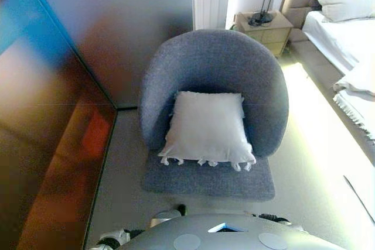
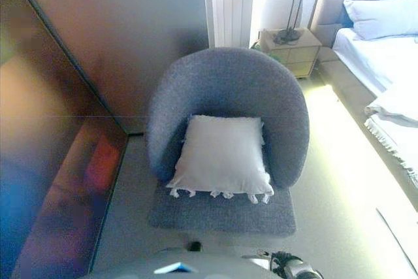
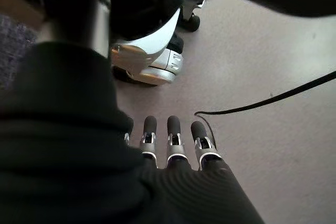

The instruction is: Pick up the cushion and take it to the sofa

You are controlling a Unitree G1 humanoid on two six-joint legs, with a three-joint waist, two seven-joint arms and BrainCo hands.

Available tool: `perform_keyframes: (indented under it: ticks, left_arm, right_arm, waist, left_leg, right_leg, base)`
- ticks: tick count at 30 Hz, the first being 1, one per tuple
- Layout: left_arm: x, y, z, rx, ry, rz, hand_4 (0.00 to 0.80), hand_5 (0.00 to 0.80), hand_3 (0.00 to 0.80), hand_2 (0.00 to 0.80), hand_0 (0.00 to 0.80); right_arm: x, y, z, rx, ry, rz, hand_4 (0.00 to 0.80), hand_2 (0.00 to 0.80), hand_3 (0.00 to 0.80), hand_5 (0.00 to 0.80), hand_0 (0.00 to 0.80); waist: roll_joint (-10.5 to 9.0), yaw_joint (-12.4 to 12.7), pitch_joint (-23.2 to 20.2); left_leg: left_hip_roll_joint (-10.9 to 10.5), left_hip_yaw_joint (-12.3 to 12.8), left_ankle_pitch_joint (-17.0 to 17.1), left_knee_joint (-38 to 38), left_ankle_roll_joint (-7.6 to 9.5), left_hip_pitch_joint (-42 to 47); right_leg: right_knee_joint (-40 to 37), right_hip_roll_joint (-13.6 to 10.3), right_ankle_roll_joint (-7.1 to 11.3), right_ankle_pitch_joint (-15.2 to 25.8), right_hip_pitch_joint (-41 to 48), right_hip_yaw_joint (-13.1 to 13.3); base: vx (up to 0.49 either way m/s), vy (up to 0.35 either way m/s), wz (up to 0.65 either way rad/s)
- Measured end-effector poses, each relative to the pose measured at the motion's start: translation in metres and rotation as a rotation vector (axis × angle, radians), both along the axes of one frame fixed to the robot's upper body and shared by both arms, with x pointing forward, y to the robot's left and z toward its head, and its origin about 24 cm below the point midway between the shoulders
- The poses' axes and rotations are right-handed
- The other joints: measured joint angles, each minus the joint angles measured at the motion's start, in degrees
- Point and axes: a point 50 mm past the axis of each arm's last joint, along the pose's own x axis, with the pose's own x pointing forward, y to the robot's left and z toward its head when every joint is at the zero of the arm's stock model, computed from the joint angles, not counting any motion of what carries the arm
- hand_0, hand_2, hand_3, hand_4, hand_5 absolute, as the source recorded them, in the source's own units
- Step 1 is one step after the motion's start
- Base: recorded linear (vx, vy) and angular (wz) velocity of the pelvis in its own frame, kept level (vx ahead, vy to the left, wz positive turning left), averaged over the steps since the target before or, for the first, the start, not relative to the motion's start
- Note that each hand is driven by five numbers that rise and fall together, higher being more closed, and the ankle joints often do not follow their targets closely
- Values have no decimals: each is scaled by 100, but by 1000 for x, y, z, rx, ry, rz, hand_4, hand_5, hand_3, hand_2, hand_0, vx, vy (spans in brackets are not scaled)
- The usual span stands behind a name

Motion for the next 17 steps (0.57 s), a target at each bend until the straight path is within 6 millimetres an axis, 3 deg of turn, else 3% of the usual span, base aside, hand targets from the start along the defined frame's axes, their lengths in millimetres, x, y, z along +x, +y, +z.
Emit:
perform_keyframes:
  ticks: [8, 17]
  left_arm:
    - [2, 4, 2, 1, 42, 36, 0, 0, 0, 0, 0]
    - [4, 4, 2, 2, 34, 33, 0, 0, 0, 0, 0]
  right_arm:
    - [-22, -6, 1, -35, 110, -48, 0, 0, 0, 0, 0]
    - [-22, -6, 1, -56, 120, -26, 0, 0, 0, 0, 0]
  waist:
    - [-69, -4, -42]
    - [-69, 4, -42]
  left_leg:
    - [27, 81, 0, 3, -41, 1]
    - [35, 81, -33, -1, -30, -68]
  right_leg:
    - [-6, 29, -15, 10, -58, 101]
    - [-14, 35, -19, -3, -101, 103]
  base:
    - [-51, -13, -6]
    - [-34, -2, 0]
